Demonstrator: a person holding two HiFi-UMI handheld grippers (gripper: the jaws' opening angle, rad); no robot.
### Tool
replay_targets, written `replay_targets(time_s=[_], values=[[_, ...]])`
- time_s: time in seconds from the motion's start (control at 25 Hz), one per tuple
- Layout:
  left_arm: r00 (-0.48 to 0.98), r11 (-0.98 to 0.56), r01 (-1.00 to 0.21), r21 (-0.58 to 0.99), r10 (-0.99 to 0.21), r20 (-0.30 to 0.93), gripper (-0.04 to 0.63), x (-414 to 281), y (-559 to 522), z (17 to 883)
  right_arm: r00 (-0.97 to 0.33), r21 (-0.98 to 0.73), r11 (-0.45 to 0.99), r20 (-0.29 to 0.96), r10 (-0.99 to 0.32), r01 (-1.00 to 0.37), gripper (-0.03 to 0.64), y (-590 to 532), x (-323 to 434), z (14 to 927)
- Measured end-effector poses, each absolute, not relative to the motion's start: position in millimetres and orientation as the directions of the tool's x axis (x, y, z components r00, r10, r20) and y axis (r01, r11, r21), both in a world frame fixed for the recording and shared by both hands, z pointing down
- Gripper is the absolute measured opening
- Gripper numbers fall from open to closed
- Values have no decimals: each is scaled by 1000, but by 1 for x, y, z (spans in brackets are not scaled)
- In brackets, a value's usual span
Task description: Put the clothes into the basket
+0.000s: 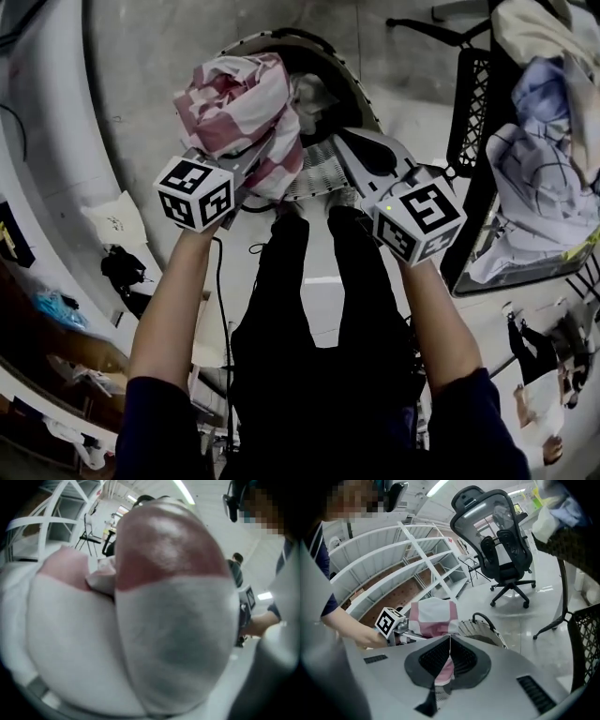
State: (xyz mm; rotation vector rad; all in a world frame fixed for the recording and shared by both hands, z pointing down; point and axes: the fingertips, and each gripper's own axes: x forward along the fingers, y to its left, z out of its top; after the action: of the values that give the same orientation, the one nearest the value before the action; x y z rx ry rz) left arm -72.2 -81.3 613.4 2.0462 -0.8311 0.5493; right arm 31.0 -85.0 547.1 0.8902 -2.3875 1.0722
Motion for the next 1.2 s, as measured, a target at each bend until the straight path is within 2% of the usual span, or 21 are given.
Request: replay_targets(time_s=[0.4, 0.8, 1.0, 1.12, 1.2], values=[[642, -458, -736, 499, -238, 729, 152, -59, -82, 738, -692, -524, 467, 637, -341, -712, 8, -71, 35, 648], [565, -469, -750, 467, -87, 820, 153, -51, -72, 851, -680, -521, 456, 659, -323, -722, 8, -71, 41, 684], [502, -460, -782, 420, -66, 862, 156, -50, -72, 889, -696, -535, 466, 649, -307, -705, 8, -66, 34, 690], [444, -442, -811, 383, -40, 895, 172, -53, -70, 910, -699, -542, 463, 648, -301, -701, 8, -61, 29, 694], [439, -427, -814, 395, -6, 898, 231, -51, -67, 917, -698, -547, 453, 648, -303, -704, 8, -59, 27, 696]])
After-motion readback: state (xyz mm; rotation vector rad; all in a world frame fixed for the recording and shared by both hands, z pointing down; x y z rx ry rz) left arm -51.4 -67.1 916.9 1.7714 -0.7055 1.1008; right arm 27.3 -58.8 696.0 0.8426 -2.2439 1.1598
